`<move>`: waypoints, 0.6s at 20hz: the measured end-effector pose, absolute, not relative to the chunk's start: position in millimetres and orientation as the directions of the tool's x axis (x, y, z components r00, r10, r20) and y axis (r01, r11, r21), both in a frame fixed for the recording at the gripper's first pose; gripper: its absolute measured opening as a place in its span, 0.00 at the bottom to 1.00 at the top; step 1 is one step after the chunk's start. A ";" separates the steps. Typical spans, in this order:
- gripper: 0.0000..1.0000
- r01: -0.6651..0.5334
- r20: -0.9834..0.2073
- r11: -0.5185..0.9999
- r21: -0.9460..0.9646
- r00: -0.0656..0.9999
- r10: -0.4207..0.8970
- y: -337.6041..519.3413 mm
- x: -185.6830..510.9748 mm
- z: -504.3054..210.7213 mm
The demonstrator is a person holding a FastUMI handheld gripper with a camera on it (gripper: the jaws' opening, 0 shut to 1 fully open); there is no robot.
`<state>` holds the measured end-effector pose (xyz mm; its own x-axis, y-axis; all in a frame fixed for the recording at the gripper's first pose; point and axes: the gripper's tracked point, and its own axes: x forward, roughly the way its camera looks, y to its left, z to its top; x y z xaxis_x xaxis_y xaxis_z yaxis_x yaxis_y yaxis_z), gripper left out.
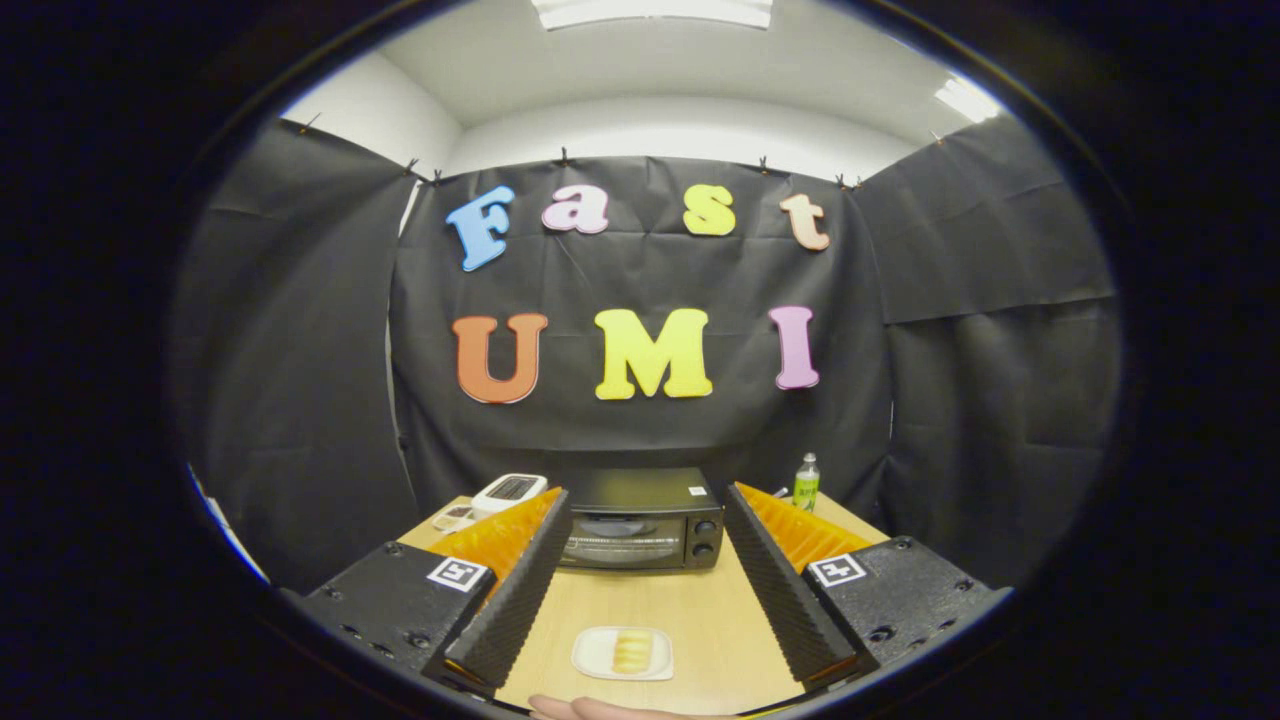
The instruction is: Open the toaster oven, put the food inside, and close the toaster oven door.
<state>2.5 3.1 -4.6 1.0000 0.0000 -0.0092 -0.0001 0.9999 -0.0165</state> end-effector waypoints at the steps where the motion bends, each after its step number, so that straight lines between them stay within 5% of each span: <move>1: 1.00 0.000 -0.010 1.000 -0.019 1.000 0.000 4.3 2.1 -4.6; 12: 1.00 -0.021 -0.018 1.000 -0.011 1.000 0.021 12.4 30.7 -17.6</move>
